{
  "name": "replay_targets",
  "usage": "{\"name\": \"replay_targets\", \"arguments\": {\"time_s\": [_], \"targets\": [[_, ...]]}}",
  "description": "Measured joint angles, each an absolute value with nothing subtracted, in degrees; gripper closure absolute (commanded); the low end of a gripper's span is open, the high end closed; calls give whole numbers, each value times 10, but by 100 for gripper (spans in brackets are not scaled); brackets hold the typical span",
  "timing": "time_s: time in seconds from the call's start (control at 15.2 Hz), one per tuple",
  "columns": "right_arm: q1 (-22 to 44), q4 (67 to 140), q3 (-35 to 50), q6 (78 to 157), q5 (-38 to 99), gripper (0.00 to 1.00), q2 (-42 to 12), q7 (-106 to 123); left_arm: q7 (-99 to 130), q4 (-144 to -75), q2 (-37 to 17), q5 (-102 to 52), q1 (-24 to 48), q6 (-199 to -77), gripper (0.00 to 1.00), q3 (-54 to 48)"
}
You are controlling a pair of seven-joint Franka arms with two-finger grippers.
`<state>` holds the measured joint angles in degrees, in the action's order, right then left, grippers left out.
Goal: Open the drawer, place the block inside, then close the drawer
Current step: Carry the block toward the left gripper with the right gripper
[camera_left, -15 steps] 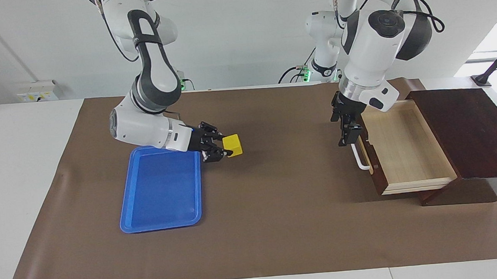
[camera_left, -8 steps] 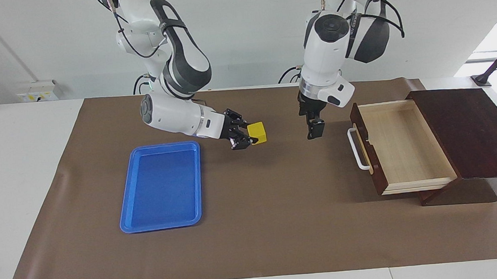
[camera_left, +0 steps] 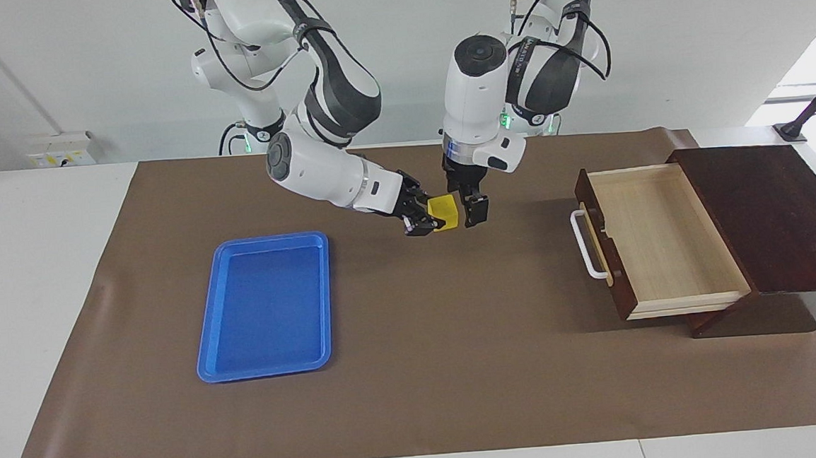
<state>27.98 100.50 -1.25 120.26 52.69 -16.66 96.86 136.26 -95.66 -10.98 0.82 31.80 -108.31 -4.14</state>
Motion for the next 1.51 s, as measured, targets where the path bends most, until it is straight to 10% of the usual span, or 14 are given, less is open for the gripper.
{"name": "replay_targets", "arguments": {"time_s": [0.53, 0.99, 1.51], "targets": [[288, 1004, -15, 1210, 523, 100, -167, 955, 1363, -980, -110, 8, 323, -1101, 0, -45], [287, 1002, -18, 1211, 523, 100, -167, 955, 1363, -989, -110, 8, 326, -1125, 94, -45], [287, 1001, -18, 1212, 518, 100, -167, 960, 1360, -989, -110, 8, 327, -1127, 100, -45]]}}
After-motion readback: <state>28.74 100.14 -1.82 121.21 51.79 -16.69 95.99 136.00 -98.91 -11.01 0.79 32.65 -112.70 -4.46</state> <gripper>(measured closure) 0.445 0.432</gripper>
